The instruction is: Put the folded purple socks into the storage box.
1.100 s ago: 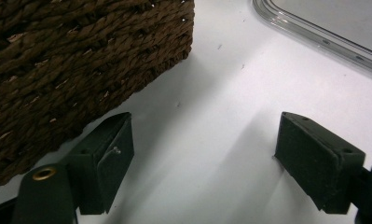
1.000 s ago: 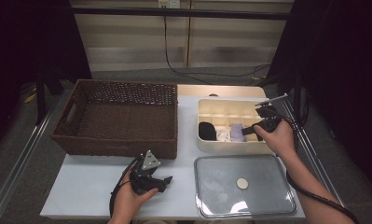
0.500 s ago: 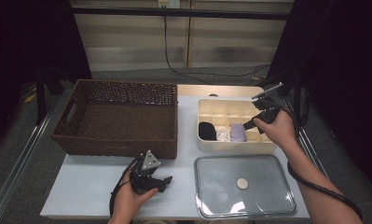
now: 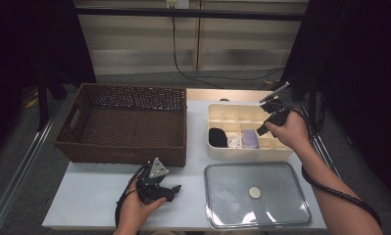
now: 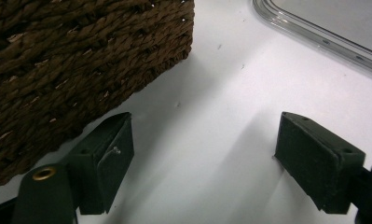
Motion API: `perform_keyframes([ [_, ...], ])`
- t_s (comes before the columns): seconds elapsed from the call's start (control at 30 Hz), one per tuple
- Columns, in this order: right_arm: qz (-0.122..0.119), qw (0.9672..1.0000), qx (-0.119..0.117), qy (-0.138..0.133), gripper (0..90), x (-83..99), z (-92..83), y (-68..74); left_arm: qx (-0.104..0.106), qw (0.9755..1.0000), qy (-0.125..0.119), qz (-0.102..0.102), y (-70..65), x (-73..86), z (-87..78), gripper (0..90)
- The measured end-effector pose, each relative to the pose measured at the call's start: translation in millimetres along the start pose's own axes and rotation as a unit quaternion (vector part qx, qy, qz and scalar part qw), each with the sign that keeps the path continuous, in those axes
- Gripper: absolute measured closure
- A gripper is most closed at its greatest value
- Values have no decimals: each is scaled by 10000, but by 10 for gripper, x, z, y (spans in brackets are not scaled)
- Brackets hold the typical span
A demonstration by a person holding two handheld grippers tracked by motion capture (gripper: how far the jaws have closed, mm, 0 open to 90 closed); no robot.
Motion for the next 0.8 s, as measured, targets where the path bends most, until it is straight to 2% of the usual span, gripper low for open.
perform_keyframes([
  [0.1,-16,10000,34,59,900,-5,41,21,3,10000,33,49,6,0,-4,189],
  [0.33,-4,10000,93,8,900,-34,133,33,3,10000,36,52,7,0,-4,189],
  [0.63,45,10000,74,-9,900,16,289,24,2,10000,34,55,6,0,-4,189],
  [0.8,97,9999,-19,-26,900,73,335,18,-2,10000,36,59,6,-1,-4,189],
])
Point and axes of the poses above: each handheld gripper's, and its own axes: z roughly forward along the jaws, x roughly out of its underside, y roughly to its left, the point moved 1 cm from there along z, roughly forward along the jaws, and after that the axes turned 1 degree about -x, right-handed, at the moved point
